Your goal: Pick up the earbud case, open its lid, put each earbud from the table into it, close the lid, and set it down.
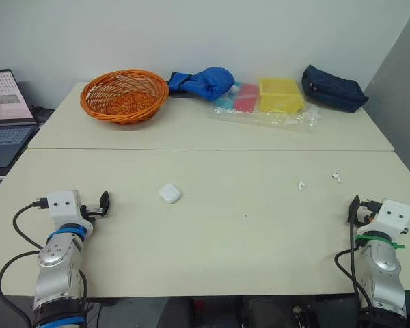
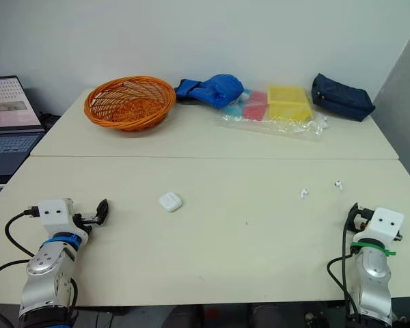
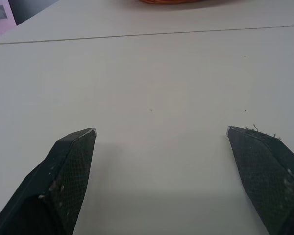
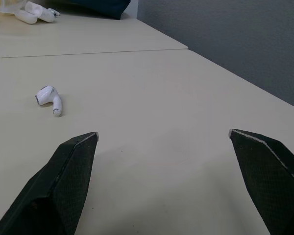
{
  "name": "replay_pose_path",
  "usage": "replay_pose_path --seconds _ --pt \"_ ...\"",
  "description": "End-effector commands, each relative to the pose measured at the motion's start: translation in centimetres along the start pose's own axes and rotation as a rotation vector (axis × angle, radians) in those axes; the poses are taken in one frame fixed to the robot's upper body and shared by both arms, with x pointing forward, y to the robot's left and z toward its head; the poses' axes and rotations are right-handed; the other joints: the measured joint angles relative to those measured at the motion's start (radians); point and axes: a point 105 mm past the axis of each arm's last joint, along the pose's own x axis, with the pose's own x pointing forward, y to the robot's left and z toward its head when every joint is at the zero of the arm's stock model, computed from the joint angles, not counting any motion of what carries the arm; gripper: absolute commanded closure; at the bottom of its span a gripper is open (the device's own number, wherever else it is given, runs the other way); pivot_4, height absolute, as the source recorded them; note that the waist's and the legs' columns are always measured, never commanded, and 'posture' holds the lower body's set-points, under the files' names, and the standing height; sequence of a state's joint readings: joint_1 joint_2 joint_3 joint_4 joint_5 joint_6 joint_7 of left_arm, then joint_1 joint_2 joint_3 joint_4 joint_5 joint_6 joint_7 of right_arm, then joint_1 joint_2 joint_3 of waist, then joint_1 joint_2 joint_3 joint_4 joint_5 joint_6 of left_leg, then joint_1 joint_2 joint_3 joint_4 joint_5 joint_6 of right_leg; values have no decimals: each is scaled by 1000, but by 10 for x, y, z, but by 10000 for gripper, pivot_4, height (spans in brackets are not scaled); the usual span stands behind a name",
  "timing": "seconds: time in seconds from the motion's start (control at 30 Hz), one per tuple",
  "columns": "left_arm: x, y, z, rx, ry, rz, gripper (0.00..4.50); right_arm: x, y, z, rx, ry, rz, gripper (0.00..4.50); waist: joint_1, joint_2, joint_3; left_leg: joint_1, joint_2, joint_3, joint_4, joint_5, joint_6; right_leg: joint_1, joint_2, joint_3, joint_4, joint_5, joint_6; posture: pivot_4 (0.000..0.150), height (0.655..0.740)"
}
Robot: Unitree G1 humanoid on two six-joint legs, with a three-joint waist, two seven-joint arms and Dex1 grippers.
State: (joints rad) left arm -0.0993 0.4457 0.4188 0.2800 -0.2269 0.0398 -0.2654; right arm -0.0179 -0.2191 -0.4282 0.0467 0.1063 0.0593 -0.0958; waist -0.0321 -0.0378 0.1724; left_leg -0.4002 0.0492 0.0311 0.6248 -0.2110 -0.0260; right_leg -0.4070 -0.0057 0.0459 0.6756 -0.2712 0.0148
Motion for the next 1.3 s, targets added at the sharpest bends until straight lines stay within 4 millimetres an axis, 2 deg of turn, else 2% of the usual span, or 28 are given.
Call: replay_pose_path --seconds 0.03,0.17,0.37,0.5,0.63,0.73,0.8,0.9,1.0,1.07,1.17,1.23,1.3 --pt "3 3 -2 17 23 6 226 1 -10 10 3 -45 -32 0 0 0 0 0 0 0 0 0 0 0 0 0 0 0 0 1500 7400" --pt "5 -4 9 19 -15 -43 226 -5 -11 9 12 -44 -43 0 0 0 0 0 0 0 0 0 0 0 0 0 0 0 0 1500 7400" --pt "7 -4 7 21 -3 -38 226 -9 -17 7 0 -38 -69 0 0 0 0 0 0 0 0 0 0 0 0 0 -1 0 0 1500 7400" --pt "8 -7 14 34 -22 -62 226 -13 -10 11 -4 -50 -38 0 0 0 0 -1 0 0 0 0 0 0 0 0 -1 0 0 1500 7400" --pt "6 -8 13 43 -12 -64 226 -16 -10 12 -18 -51 -35 0 0 0 0 -1 0 -1 0 0 0 0 0 0 -1 0 0 1500 7400" --pt "2 -12 30 21 -58 -127 226 -17 1 25 -45 -88 26 0 0 0 0 -1 0 -1 0 0 0 0 -1 1 -1 0 0 1500 7400" --pt "-5 -22 45 20 -99 -243 226 -18 22 43 -71 -147 160 0 -2 0 1 -1 0 -1 0 0 0 -1 -1 1 -2 -1 -1 1500 7400" --pt "-16 -46 63 70 -103 -479 226 -25 73 67 -75 -174 500 0 -6 0 2 -1 1 -1 0 0 0 -1 -1 1 -1 -2 -4 1500 7400" --pt "-20 -58 73 87 -96 -601 226 -34 100 77 -81 -164 697 0 -3 0 2 0 0 -2 0 0 0 -1 -1 1 -1 -3 -4 1500 7400" --pt "-28 -80 77 135 -67 -766 226 -50 125 84 -67 -140 943 0 -1 0 2 -1 0 -2 0 0 0 -1 -1 0 -1 -3 -6 1500 7400" --pt "-35 -103 76 179 -21 -953 226 -73 151 100 -40 -126 1246 0 1 0 4 -2 0 -1 0 0 0 -1 0 -1 -2 -4 -5 1500 7400" --pt "-34 -112 71 191 18 -1015 226 -92 167 107 -45 -80 1446 0 1 0 5 -2 -1 -2 0 0 0 -1 0 -1 -2 -4 -5 1500 7400" --pt "-30 -116 68 212 37 -1031 226 -107 172 109 -66 -42 1572 0 1 -1 5 -3 0 -2 0 0 0 -1 1 -2 -3 -3 -4 1500 7400"
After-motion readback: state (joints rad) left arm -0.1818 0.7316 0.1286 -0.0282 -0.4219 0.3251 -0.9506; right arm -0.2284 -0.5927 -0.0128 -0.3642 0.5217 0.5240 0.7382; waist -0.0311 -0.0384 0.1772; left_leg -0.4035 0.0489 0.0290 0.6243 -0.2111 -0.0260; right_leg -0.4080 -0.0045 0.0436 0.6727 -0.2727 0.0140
